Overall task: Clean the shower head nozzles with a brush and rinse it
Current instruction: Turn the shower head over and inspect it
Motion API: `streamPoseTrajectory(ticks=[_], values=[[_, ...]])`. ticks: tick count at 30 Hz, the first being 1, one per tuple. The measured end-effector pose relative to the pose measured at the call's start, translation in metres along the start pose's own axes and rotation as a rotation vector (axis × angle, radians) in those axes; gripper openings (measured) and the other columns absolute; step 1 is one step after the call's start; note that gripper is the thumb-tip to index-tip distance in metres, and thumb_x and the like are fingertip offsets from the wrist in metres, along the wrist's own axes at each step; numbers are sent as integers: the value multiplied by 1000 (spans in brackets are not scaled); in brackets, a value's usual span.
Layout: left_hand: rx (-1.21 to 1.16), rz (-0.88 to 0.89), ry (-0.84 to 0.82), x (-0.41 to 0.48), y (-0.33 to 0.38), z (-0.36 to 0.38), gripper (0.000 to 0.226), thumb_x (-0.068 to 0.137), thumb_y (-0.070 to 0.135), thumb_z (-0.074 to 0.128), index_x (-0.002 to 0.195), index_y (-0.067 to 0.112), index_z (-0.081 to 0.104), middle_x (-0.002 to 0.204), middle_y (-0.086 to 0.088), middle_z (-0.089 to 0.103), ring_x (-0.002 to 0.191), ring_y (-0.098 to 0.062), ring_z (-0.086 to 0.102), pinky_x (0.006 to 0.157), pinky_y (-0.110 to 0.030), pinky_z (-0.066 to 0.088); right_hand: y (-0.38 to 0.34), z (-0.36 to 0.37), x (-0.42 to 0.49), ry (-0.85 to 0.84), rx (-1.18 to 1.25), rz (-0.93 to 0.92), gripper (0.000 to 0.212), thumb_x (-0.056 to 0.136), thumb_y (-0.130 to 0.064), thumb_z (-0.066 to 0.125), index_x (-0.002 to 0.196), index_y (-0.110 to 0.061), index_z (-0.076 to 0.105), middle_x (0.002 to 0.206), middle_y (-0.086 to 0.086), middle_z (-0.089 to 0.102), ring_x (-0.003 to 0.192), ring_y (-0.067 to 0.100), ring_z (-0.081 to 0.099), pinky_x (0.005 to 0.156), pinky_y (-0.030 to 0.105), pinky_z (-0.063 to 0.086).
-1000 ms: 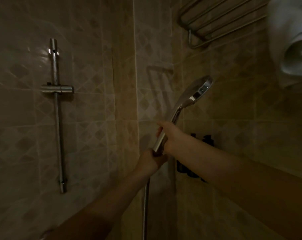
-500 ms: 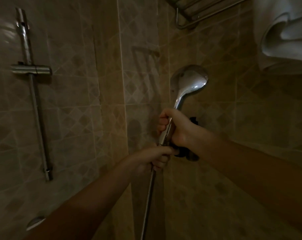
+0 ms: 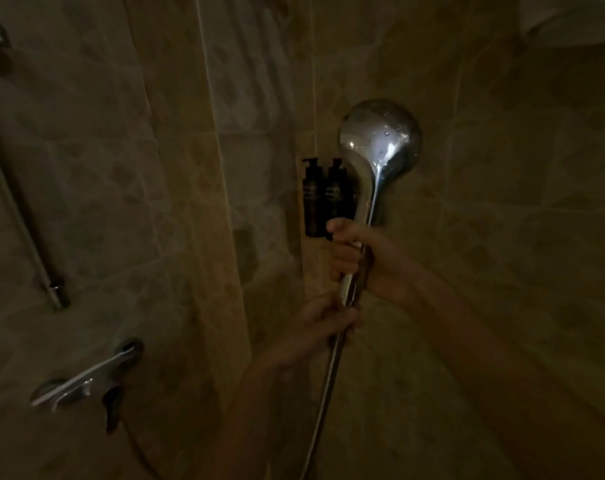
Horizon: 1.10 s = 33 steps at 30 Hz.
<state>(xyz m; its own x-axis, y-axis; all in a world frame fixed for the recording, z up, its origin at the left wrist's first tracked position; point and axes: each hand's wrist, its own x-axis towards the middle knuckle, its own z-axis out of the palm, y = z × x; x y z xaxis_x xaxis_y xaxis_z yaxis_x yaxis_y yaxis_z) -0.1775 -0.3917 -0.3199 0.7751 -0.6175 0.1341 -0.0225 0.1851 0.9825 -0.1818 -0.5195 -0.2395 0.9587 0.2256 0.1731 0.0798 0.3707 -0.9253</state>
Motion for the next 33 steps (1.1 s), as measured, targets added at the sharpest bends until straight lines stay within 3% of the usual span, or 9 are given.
streamPoseTrajectory(ticks=[6, 9, 13, 16, 20, 22, 25, 29, 33], values=[[266, 120, 127, -7, -53, 26, 8, 82, 2, 64, 83, 9, 66, 71, -3, 66, 64, -3, 63, 65, -12, 49, 44, -18, -30, 193, -155, 55, 29, 91, -11, 53, 64, -18, 50, 50, -5, 46, 41, 6, 44, 45, 19, 38], [274, 128, 287, -9, -74, 40, 9, 81, 6, 67, 80, 15, 71, 66, 4, 69, 66, -6, 65, 67, -18, 49, 71, -26, -46, 499, -415, -155, 15, 87, -15, 63, 78, -22, 54, 71, -3, 60, 65, 6, 58, 57, 15, 50], [276, 105, 385, -7, -84, 55, 19, 77, 22, 69, 76, 41, 70, 75, 12, 74, 79, -7, 70, 78, -28, 53, 98, -38, -62, 589, -526, -286, 25, 83, -12, 68, 105, -18, 58, 100, 8, 66, 89, 12, 64, 75, 20, 54], [313, 71, 419, -11, -90, 61, 28, 78, 16, 71, 75, 43, 69, 75, 14, 73, 76, -3, 69, 75, -28, 54, 102, -45, -72, 684, -568, -322, 21, 80, -12, 71, 99, -9, 63, 93, 6, 68, 88, 14, 65, 76, 26, 54], [359, 38, 503, -14, -92, 55, 22, 71, 18, 78, 69, 38, 67, 72, 8, 73, 74, -12, 69, 74, -38, 56, 102, -51, -84, 706, -571, -422, 16, 80, -5, 70, 71, -13, 60, 65, -8, 61, 63, 2, 57, 61, 20, 48], [350, 43, 508, -14, -91, 54, 22, 67, 16, 81, 67, 31, 65, 64, 8, 71, 68, -11, 69, 69, -38, 55, 103, -55, -90, 704, -539, -429, 9, 83, -6, 67, 77, -12, 65, 70, -1, 65, 68, 5, 61, 65, 28, 52], [286, 69, 472, -16, -88, 54, 29, 66, 7, 80, 59, 28, 63, 56, 14, 69, 56, 0, 65, 59, -22, 51, 102, -63, -98, 642, -441, -387, 10, 86, -8, 63, 90, -16, 68, 82, -4, 70, 80, 10, 67, 71, 27, 55], [211, 53, 352, -16, -87, 49, 12, 72, 9, 76, 66, 16, 67, 62, -4, 72, 61, -11, 67, 60, -18, 50, 94, -73, -103, 537, -353, -320, 22, 87, -9, 59, 100, -26, 66, 95, -8, 73, 94, 11, 68, 78, 26, 55], [78, 1, 330, -10, -90, 50, 7, 73, 10, 72, 72, 14, 66, 68, -6, 74, 64, -16, 69, 66, -23, 52, 93, -77, -98, 514, -147, -290, 30, 84, -14, 64, 109, -29, 58, 101, -2, 72, 97, 13, 68, 75, 24, 56]])
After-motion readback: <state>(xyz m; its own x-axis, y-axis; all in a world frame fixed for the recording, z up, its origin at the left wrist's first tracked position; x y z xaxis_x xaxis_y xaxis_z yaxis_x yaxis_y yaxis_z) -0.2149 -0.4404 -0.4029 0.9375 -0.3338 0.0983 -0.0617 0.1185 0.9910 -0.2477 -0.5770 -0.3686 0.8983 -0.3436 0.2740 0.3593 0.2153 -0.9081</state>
